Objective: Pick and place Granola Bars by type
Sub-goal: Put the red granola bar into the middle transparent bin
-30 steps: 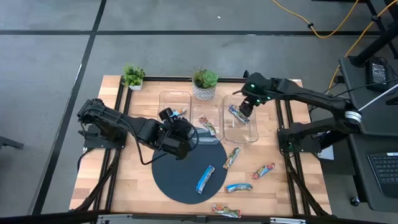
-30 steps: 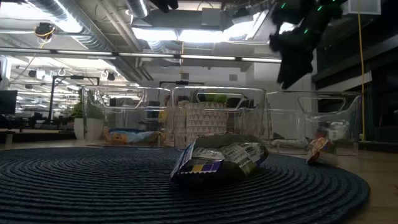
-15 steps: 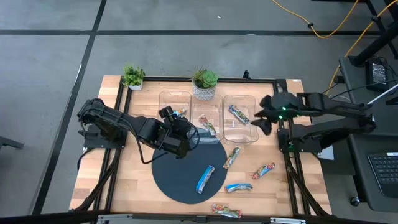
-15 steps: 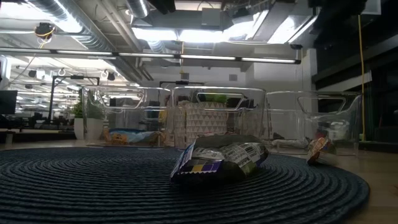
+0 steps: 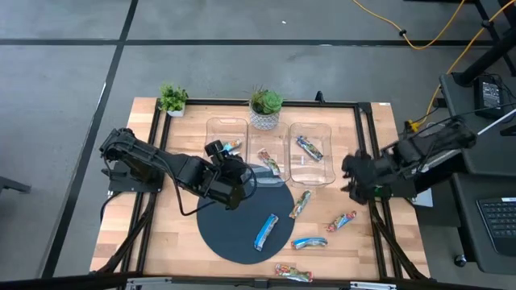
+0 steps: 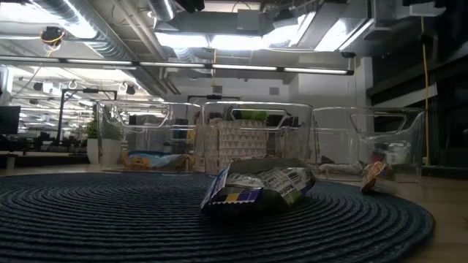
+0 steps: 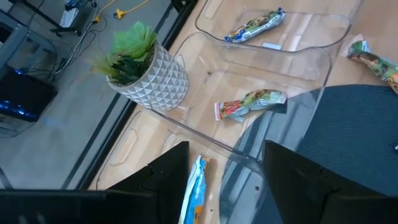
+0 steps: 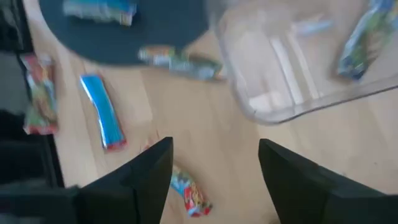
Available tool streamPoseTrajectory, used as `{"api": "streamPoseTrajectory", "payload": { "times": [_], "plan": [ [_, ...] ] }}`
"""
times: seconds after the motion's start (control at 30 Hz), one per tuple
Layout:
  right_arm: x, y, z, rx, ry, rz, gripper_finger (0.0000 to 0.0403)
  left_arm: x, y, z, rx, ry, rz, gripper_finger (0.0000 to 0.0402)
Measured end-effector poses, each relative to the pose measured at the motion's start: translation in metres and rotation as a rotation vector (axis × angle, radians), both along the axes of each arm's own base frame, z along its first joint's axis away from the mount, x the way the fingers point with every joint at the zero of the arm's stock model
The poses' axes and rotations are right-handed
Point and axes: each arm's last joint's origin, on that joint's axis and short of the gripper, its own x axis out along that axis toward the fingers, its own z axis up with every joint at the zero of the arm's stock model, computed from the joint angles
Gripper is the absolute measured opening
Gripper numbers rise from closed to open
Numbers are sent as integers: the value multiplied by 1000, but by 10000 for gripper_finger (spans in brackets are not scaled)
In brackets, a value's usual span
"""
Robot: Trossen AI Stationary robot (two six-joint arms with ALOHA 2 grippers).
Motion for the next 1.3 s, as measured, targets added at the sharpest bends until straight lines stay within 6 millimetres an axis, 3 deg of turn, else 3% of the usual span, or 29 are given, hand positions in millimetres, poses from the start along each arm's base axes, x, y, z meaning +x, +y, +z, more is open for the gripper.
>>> {"api": "streamPoseTrajectory", "payload": {
  "times": [0.17, 0.3, 0.47, 0.6, 0.7, 0.83, 0.93, 1.03, 1.13, 1.3],
  "plan": [
    [5, 24, -43, 4, 85, 26, 237, -2, -5, 0, -1, -8, -3, 194],
    [10, 44, -76, 44, 52, 71, 237, -4, -10, 1, 36, -43, 10, 194],
    [15, 66, -101, 111, 12, 91, 237, -19, -23, 9, 138, -137, 28, 194],
    [14, 78, -105, 100, 34, 125, 237, -48, -26, 7, 111, -175, 4, 194],
    [16, 83, -103, 95, 33, 148, 237, -76, -25, 6, 21, -302, -24, 194],
    [18, 86, -98, 74, 7, 145, 237, -100, -20, 5, -194, -459, -296, 194],
    [18, 84, -97, 37, -7, 125, 237, -106, -8, 6, -363, -694, -623, 194],
    [17, 82, -97, 9, 1, 100, 237, -110, 13, -2, -394, -954, -794, 194],
    [15, 79, -99, -18, 21, 79, 237, -115, 32, -16, -367, -1077, -794, 194],
    [11, 76, -102, -55, 61, 100, 237, -114, 47, -36, -350, -1059, -742, 194]
  ]
}}
